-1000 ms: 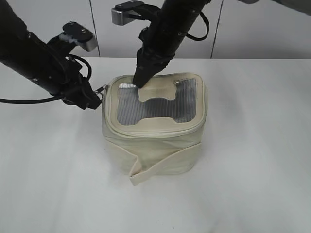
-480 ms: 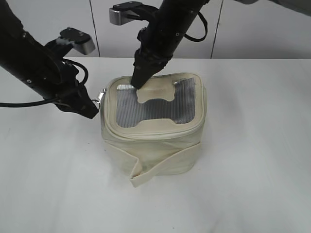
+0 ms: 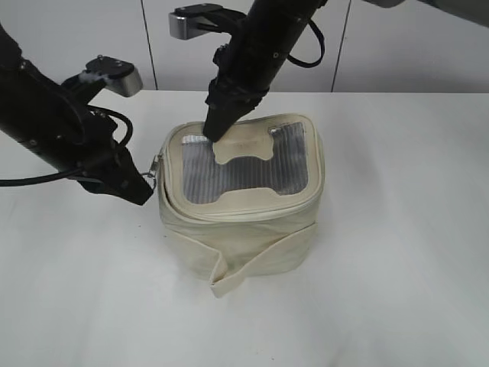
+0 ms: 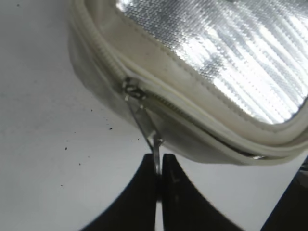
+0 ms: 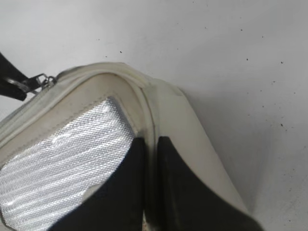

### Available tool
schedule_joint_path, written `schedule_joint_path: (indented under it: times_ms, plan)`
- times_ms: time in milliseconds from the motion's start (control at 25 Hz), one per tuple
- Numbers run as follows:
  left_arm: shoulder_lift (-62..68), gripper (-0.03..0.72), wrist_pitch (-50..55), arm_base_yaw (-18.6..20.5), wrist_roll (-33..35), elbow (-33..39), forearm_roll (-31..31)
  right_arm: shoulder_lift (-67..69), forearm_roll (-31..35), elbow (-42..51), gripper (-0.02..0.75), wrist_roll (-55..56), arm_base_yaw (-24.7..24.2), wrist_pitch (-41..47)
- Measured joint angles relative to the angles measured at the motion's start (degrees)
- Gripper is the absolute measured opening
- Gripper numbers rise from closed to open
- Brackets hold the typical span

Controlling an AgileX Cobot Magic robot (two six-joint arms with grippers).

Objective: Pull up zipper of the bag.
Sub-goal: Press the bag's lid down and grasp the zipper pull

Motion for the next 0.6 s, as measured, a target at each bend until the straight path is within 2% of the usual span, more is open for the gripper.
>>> schedule_joint_path:
  times_ms: [600]
  plan:
    - [-3.07,-0.003,0.22,-6.50,-4.83,2.39,0.86,0.00,-0.17,0.06,0.045,0.97,0.40,0.11]
